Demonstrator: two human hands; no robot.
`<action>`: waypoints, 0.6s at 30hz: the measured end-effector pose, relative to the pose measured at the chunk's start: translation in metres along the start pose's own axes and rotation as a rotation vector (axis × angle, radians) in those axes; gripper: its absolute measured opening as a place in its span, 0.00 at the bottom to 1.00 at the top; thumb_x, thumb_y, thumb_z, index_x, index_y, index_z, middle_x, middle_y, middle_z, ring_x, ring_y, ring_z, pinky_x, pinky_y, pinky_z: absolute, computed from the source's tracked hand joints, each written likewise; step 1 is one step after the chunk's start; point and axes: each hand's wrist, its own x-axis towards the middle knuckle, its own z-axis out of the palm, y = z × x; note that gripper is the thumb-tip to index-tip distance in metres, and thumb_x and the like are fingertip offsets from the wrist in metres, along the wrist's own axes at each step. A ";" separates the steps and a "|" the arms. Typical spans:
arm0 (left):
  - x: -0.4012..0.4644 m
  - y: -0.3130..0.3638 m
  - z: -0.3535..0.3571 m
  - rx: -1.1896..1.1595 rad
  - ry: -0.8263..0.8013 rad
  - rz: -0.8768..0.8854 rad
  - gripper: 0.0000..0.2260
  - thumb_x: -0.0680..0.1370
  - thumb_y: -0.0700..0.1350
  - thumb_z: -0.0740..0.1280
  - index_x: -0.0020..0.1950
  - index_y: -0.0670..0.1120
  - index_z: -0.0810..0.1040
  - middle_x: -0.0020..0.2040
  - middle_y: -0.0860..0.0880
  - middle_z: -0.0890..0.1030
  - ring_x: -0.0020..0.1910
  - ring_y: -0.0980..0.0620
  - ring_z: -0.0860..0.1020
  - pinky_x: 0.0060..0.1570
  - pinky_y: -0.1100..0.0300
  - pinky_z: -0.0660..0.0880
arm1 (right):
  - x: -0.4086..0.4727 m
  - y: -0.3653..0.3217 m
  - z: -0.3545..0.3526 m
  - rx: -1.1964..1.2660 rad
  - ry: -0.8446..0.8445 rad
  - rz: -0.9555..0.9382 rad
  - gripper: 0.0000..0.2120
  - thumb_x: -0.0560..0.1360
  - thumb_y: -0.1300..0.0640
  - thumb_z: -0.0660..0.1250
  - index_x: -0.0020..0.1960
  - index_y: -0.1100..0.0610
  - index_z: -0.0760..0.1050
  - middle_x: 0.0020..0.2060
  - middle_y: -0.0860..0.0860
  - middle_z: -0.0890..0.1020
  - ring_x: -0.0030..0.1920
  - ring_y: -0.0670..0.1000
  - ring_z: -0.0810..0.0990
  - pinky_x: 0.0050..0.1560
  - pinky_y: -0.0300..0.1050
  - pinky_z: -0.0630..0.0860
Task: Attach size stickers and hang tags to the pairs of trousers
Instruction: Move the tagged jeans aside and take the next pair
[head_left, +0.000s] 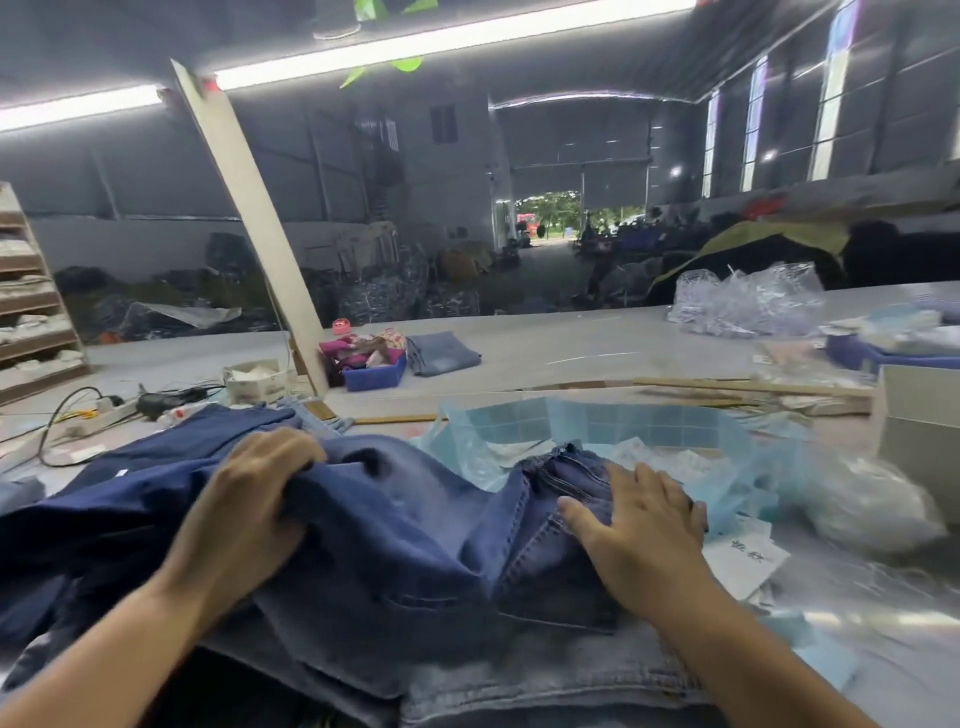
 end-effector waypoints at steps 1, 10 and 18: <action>-0.003 -0.007 -0.002 0.024 -0.038 0.016 0.16 0.63 0.31 0.70 0.46 0.47 0.79 0.44 0.50 0.80 0.44 0.48 0.77 0.48 0.57 0.72 | 0.003 0.005 -0.001 -0.014 -0.006 0.025 0.36 0.75 0.31 0.52 0.77 0.47 0.52 0.77 0.51 0.55 0.77 0.55 0.47 0.75 0.62 0.42; 0.022 0.031 -0.055 -0.434 -0.876 -0.193 0.37 0.60 0.62 0.72 0.67 0.76 0.63 0.67 0.76 0.65 0.68 0.75 0.61 0.68 0.63 0.60 | -0.012 0.003 -0.035 0.163 0.314 -0.141 0.13 0.72 0.53 0.74 0.53 0.53 0.74 0.39 0.49 0.82 0.40 0.55 0.80 0.52 0.52 0.74; 0.017 0.131 0.034 0.174 -0.730 -0.044 0.43 0.69 0.75 0.60 0.78 0.61 0.47 0.75 0.60 0.63 0.74 0.55 0.58 0.74 0.40 0.37 | -0.045 -0.022 -0.065 0.061 0.571 -0.404 0.11 0.67 0.57 0.77 0.47 0.53 0.78 0.32 0.49 0.82 0.29 0.52 0.79 0.29 0.38 0.69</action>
